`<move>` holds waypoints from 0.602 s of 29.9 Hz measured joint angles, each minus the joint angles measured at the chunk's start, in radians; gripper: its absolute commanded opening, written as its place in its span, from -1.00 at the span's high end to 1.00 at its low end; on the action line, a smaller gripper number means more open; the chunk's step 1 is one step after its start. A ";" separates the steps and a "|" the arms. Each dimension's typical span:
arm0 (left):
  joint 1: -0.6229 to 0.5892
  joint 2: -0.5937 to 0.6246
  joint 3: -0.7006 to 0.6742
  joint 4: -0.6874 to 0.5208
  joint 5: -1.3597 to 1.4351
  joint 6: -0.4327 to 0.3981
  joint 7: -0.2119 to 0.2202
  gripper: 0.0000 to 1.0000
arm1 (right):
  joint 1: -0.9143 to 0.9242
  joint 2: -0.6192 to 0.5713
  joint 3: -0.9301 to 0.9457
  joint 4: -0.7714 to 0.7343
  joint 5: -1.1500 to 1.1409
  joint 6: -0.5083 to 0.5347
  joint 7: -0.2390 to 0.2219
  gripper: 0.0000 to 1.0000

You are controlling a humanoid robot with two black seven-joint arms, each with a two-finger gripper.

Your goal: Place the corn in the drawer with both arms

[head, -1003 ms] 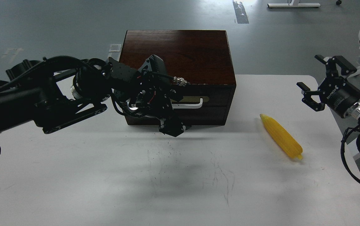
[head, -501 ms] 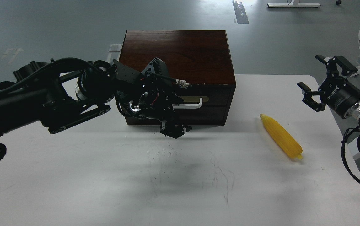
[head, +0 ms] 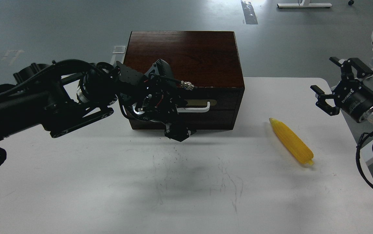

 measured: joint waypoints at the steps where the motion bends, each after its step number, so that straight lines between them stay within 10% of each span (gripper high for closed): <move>1: 0.000 0.000 0.000 0.004 -0.001 0.000 0.000 -0.98 | 0.000 0.000 0.000 0.000 0.000 0.000 0.000 -1.00; 18: 0.012 0.006 0.029 0.013 -0.009 0.000 0.000 -0.98 | -0.001 -0.001 0.000 -0.001 0.000 0.000 0.000 -1.00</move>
